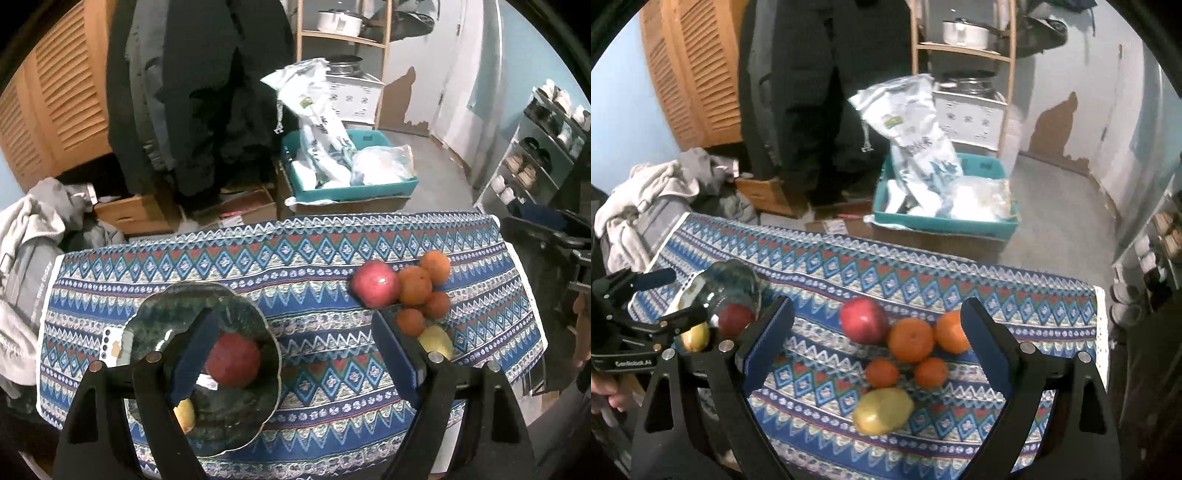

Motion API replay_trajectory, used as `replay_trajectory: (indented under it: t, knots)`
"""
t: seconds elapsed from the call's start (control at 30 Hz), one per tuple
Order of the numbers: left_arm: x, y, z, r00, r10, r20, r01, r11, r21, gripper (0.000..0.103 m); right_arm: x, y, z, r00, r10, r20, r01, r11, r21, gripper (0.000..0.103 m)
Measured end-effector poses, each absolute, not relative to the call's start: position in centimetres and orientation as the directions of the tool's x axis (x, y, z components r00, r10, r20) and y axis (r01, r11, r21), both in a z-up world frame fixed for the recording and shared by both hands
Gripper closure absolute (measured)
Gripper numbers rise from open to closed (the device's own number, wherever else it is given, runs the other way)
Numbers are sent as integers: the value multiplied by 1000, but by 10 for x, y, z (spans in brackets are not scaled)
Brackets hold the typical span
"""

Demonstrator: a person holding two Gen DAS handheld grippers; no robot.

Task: Organize fruits
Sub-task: 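Withdraw both tools from the bowl back toward the remaining fruit, then grasp a second red apple with the left tool while the right tool grasps an orange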

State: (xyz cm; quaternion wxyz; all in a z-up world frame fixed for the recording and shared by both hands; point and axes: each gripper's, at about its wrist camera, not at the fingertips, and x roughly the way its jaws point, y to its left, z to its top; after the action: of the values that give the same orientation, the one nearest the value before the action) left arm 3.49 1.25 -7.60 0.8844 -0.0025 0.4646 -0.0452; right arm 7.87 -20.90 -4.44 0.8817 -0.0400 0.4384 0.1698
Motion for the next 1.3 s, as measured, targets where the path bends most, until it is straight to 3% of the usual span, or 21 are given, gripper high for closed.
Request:
replay_trajectory:
  t: [0.27,0.93,1.3]
  knots:
    - [51,-17,-91,529,-112,-841,124,991,-55,16,87,-240,-60,543,219,-811,-287,956,66,12]
    - [129,-53,-143,387,-175,-905,66,985,-162,16,135,-289,-135,417,154,-896,-162,982,94,12]
    - [168,-81,-186,292,-198,-936,20,979,-201,16,168,-304,-179,316,202,-927,-102,979,178,12]
